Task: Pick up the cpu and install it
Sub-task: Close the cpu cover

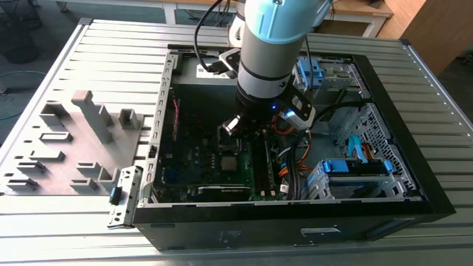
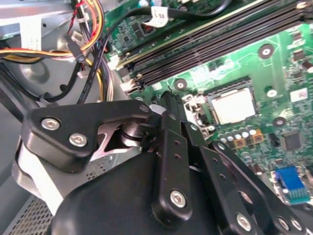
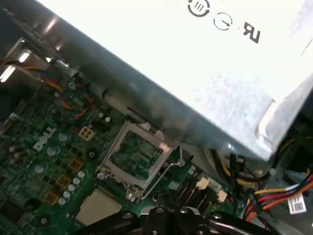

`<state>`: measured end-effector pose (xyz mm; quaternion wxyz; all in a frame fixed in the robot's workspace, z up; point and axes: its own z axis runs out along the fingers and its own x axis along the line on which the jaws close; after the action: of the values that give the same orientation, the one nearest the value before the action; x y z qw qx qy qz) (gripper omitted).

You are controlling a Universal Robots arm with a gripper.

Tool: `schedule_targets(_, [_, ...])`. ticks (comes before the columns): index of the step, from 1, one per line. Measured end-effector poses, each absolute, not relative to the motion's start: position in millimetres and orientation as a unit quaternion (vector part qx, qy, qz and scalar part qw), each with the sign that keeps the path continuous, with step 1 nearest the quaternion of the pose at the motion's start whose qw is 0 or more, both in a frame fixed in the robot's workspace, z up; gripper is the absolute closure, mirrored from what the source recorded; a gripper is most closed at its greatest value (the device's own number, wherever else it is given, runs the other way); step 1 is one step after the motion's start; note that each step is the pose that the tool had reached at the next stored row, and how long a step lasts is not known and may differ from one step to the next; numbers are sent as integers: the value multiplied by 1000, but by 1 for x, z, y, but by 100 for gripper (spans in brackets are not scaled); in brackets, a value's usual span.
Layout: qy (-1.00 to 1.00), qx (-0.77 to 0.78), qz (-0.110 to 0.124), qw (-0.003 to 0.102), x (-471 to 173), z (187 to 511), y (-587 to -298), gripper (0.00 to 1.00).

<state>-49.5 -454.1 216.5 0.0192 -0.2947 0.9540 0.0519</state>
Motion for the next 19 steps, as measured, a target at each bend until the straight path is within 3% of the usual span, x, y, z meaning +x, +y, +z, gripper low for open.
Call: schedule_targets(19, [954, -295, 51, 19, -54, 200, -436, 89])
